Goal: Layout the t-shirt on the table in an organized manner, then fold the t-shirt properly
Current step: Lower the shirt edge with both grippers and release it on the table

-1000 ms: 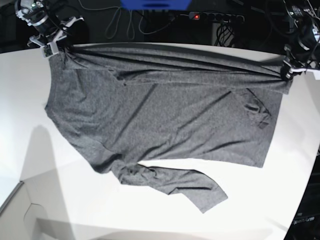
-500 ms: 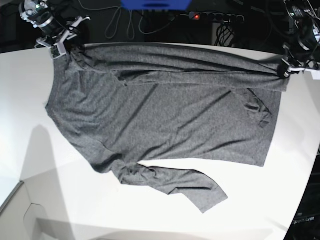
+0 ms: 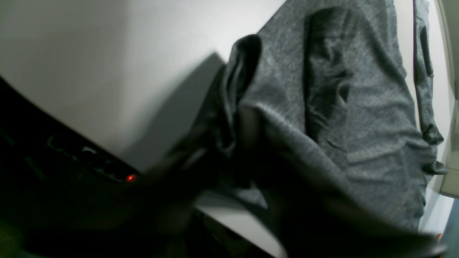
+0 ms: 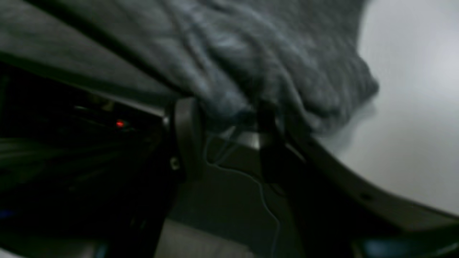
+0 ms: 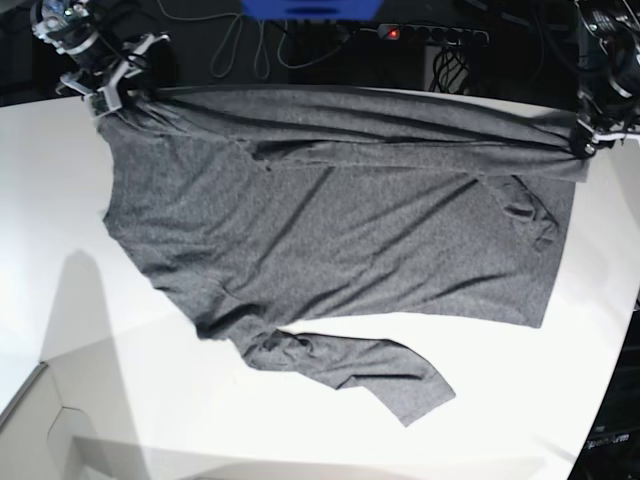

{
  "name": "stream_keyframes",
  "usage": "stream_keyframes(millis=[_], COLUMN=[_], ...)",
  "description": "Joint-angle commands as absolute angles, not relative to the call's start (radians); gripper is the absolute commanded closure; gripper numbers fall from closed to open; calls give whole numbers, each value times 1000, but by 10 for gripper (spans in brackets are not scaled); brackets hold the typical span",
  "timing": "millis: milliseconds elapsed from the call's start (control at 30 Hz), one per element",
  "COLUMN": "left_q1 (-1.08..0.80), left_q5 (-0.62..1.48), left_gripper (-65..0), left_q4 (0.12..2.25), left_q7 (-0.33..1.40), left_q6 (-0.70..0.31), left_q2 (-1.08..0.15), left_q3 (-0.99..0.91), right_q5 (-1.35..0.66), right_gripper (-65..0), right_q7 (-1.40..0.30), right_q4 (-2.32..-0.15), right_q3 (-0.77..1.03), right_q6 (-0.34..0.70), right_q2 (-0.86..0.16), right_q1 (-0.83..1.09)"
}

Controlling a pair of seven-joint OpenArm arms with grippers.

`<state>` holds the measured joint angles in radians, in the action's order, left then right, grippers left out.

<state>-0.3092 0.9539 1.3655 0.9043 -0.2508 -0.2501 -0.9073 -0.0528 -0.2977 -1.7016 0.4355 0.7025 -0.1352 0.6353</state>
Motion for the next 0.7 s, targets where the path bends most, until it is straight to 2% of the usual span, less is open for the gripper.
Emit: stream_keyframes(millis=[0,67,300,533,667], left_q1=[-309,-306,-297,-300,-300], left_q5=[977,980,981,981,981], left_gripper=[-225,-279,-271,-274,-275], left_q4=[1385,1385,1386,1391,1452], left_q7=[909,921,923,923,924], left_q6=[-252,-254,-254,-255,-255], left_q2=[-268,-266,-266,-271,-265], left_q3=[-914,-914,-915,-940,-995], right_q5=[-50,-50,-48,-51,-51], right_gripper=[-257,-257,-257,-368,-381], right_q7=[-292,-292,-292,-286,-286], right_q4=[-1719,-1730,-1751,-1751,-1751], right_q3=[443,443,450,529,572], right_q6=[698,698,698,698,698], right_q2=[-140,-140,-142,-142,-142], right_q1=[642,642,653,653,647])
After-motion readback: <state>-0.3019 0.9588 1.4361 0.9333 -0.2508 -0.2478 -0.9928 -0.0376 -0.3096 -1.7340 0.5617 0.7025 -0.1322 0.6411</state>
